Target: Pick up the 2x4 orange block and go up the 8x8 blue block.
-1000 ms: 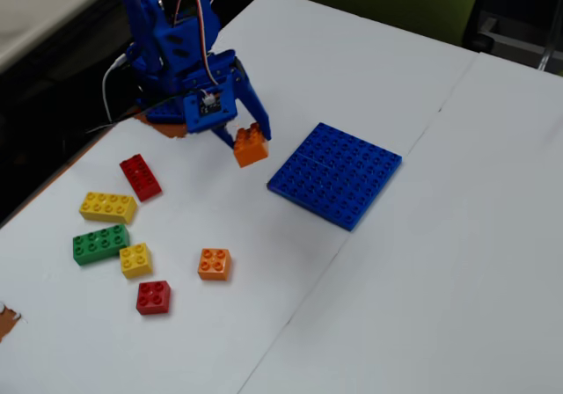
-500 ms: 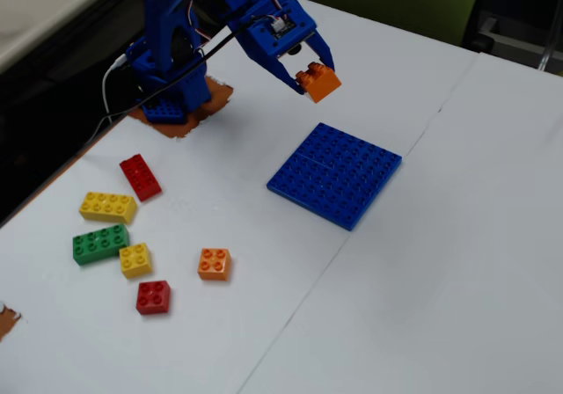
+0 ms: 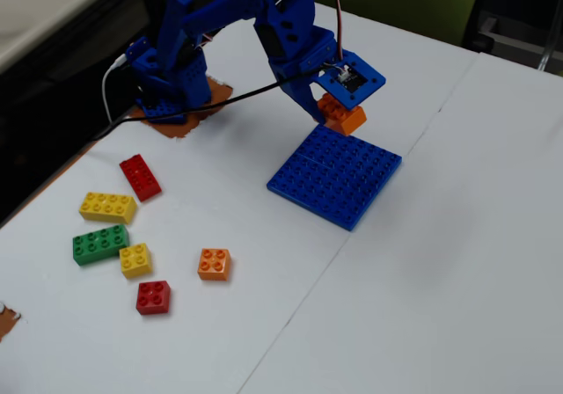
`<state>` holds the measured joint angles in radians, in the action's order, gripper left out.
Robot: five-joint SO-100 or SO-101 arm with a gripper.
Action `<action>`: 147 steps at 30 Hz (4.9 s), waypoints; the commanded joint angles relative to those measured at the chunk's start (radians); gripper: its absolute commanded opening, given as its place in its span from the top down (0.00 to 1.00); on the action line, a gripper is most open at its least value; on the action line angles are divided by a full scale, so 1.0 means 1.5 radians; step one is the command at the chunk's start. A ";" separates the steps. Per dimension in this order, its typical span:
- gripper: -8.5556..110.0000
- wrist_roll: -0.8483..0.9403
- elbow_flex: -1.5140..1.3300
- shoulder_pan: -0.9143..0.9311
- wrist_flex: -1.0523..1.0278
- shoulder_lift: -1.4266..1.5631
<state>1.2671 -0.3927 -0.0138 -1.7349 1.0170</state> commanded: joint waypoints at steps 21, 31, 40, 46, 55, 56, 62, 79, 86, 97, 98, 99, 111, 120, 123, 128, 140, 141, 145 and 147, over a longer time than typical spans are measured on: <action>0.93 0.142 -0.027 0.021 -0.010 -0.043; 0.93 0.142 -0.027 0.027 -0.010 -0.056; 0.93 0.138 -0.027 0.028 -0.010 -0.057; 0.93 0.133 -0.027 0.028 -0.010 -0.058; 0.93 0.130 -0.027 0.028 -0.010 -0.057; 0.93 0.130 -0.027 0.028 -0.010 -0.057; 0.93 0.131 -0.027 0.027 -0.010 -0.056; 0.93 0.133 -0.026 0.026 -0.009 -0.058; 0.93 0.132 -0.024 0.025 -0.009 -0.058; 0.93 0.131 -0.024 0.025 -0.009 -0.058; 0.93 0.131 -0.024 0.025 -0.009 -0.058; 0.93 0.131 -0.024 0.025 -0.009 -0.058; 0.93 0.132 -0.024 0.024 -0.009 -0.058; 0.93 0.132 -0.024 0.024 -0.009 -0.058; 0.93 0.133 -0.024 0.024 -0.009 -0.058; 0.93 0.133 -0.024 0.024 -0.009 -0.058; 0.93 0.134 -0.024 0.024 -0.009 -0.058; 0.93 0.135 -0.024 0.024 -0.009 -0.058; 0.93 0.136 -0.024 0.024 -0.009 -0.059; 0.93 0.136 -0.024 0.024 -0.009 -0.059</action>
<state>1.4665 -0.4372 0.0184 -1.7411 0.9189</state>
